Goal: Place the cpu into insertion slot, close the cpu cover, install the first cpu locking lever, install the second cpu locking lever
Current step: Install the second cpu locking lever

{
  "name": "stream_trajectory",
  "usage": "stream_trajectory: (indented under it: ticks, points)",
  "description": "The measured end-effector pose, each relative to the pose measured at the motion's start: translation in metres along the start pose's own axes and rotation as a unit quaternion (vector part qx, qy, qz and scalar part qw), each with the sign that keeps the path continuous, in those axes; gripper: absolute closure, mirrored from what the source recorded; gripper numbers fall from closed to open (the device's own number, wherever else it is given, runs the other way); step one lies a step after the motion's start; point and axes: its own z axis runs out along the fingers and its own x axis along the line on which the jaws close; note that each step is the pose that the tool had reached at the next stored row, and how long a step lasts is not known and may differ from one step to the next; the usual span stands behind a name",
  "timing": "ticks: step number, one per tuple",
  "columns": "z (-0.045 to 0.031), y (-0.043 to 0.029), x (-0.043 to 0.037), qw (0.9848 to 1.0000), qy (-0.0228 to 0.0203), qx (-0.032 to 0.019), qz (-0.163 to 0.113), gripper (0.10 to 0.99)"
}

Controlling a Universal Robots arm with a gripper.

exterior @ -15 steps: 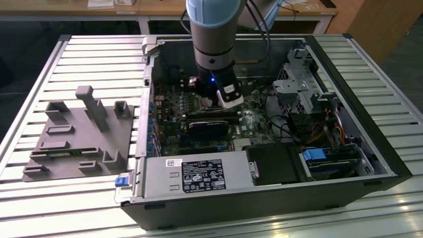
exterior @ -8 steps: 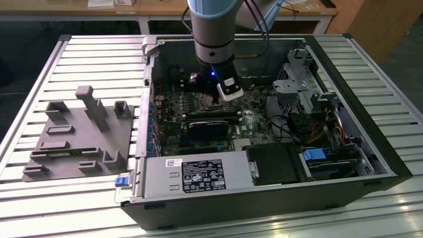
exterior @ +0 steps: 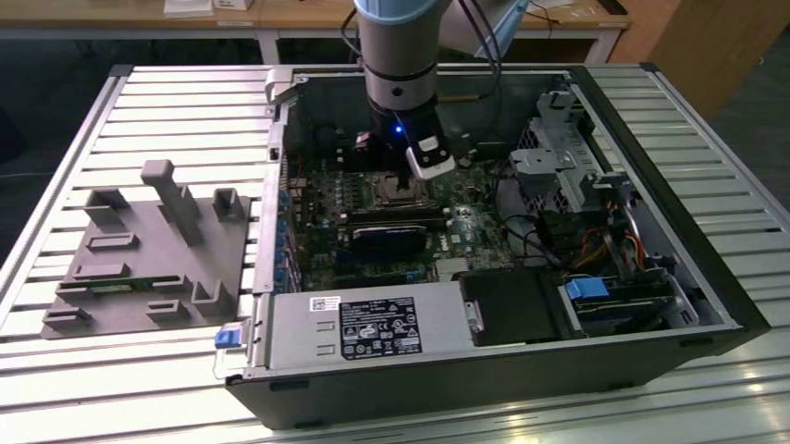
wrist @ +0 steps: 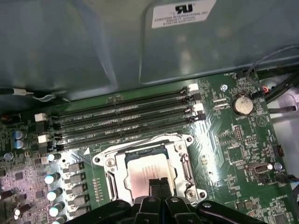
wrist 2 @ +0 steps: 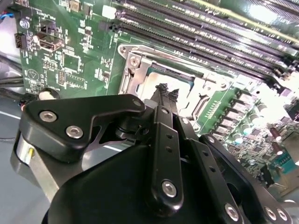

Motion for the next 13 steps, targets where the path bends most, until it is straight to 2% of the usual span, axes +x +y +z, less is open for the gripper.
stream_trajectory:
  ticks: [7,13]
  points:
    - [-0.0086,0.0028,-0.0004,1.0,-0.0001,0.0001,0.0,0.984]
    - [-0.0088,0.0028,-0.0003,1.0,-0.0002,0.0005,0.0,0.984]
